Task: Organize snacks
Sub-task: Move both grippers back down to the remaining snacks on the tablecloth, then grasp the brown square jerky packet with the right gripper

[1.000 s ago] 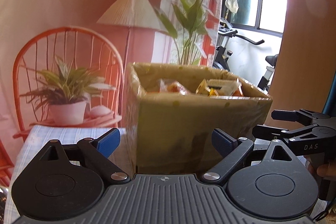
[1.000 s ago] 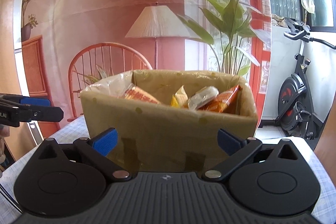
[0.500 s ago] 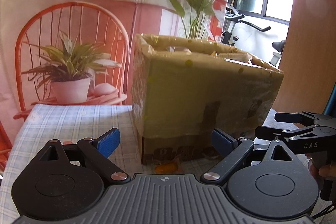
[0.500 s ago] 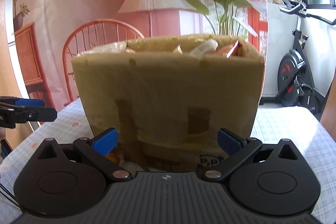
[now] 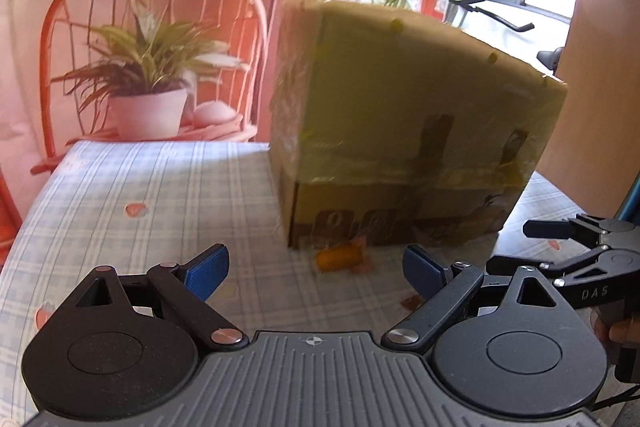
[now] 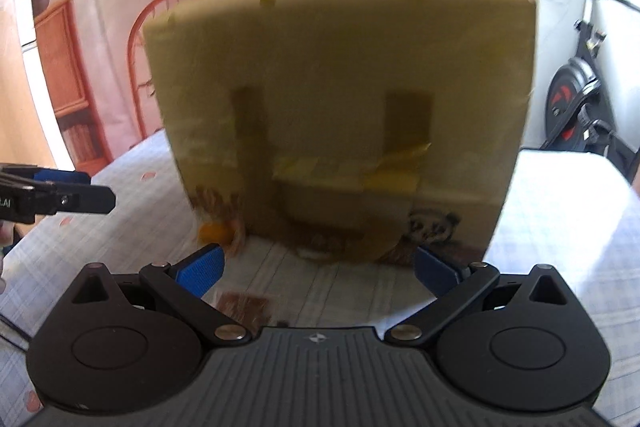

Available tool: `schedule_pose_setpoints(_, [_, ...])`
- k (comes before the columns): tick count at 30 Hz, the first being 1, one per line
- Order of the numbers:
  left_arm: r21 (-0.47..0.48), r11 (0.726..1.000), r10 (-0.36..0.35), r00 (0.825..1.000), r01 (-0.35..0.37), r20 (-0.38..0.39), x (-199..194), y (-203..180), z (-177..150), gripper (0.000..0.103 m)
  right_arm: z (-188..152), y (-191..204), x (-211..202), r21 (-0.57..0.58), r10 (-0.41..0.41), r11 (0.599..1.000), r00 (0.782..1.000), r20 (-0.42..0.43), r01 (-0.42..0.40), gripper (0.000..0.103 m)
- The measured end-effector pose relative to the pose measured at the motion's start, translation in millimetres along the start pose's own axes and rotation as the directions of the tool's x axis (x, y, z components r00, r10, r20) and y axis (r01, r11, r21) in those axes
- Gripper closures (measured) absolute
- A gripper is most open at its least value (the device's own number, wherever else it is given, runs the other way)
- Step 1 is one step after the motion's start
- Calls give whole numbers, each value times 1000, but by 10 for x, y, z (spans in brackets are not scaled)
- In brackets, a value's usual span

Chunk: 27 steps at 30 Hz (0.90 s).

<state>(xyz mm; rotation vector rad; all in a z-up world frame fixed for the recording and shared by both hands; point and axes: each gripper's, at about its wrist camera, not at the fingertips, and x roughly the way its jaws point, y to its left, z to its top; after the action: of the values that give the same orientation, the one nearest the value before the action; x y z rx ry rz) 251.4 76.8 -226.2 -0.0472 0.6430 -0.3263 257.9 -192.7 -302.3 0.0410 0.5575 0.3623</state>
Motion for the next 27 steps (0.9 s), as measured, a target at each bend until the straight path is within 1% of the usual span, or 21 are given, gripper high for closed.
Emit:
schedule_pose_setpoints(4, [-22, 1000, 9, 1000, -9, -12, 9, 74, -82, 8, -94, 108, 154, -35, 26, 999, 998, -56, -28, 1])
schedule_pose_setpoints(10, [-48, 999, 15, 999, -17, -35, 7, 132, -176, 9, -194, 320, 395, -72, 79, 993, 987, -137, -89, 7])
schedule_pose_setpoints(16, [-61, 998, 8, 999, -11, -45, 11, 147, -229, 9, -218, 473, 575, -70, 69, 994, 983, -167, -82, 7])
schedule_pose_setpoints(19, [-63, 998, 4, 999, -7, -48, 39, 137, -234, 9, -226, 536, 646, -105, 37, 993, 983, -180, -57, 11])
schedule_pose_setpoints(20, [-66, 998, 2, 999, -5, -50, 44, 134, -238, 9, -230, 551, 654, -122, 25, 991, 984, -179, -47, 13])
schedule_pose_setpoints(25, [-76, 997, -3, 998, -2, -63, 98, 116, -239, 10, -255, 499, 589, -141, 30, 989, 988, -154, -52, 34])
schedule_pose_setpoints(26, [-76, 997, -5, 998, 0, -65, 113, 105, -233, 10, -255, 468, 568, -137, 24, 990, 989, -147, -45, 44])
schedule_pose_setpoints(27, [-76, 997, -8, 998, 3, -67, 132, 92, -227, 10, -255, 425, 553, -121, 32, 991, 988, -149, -50, 47])
